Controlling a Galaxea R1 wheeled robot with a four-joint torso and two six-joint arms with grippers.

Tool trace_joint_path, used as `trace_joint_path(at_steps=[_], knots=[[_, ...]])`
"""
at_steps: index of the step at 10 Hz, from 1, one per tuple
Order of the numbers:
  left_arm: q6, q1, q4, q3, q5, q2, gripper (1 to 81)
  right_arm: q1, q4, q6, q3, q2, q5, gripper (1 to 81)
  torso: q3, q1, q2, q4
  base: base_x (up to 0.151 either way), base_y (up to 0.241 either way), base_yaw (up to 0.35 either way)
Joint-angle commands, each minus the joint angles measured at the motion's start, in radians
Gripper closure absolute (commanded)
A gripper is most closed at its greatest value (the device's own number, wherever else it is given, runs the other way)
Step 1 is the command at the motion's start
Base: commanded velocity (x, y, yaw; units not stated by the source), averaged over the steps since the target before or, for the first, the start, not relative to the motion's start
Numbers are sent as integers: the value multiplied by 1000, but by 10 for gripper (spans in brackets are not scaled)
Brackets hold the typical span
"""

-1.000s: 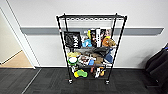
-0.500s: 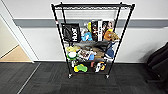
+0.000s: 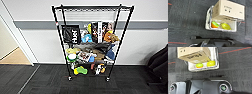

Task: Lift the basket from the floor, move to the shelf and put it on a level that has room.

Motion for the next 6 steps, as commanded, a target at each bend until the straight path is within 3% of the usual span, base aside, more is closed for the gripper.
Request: trace_joint_path(at_steps=[1, 2, 3, 6], knots=[[-2, -63, -4, 4, 101, 2, 10, 45, 13, 1, 5, -32, -62, 10, 0, 63, -97, 0, 0, 0, 0], [-2, -58, -3, 4, 101, 2, 10, 45, 16, 1, 8, -33, -62, 10, 0, 84, -130, 0, 0, 0, 0], [-2, -56, -3, 4, 101, 2, 10, 43, 18, 1, 9, -32, -62, 10, -78, 105, -165, 0, 0, 0, 0], [-1, -53, -1, 4, 101, 5, 10, 43, 18, 1, 9, -27, -62, 10, -142, 156, -246, 0, 0, 0, 0]])
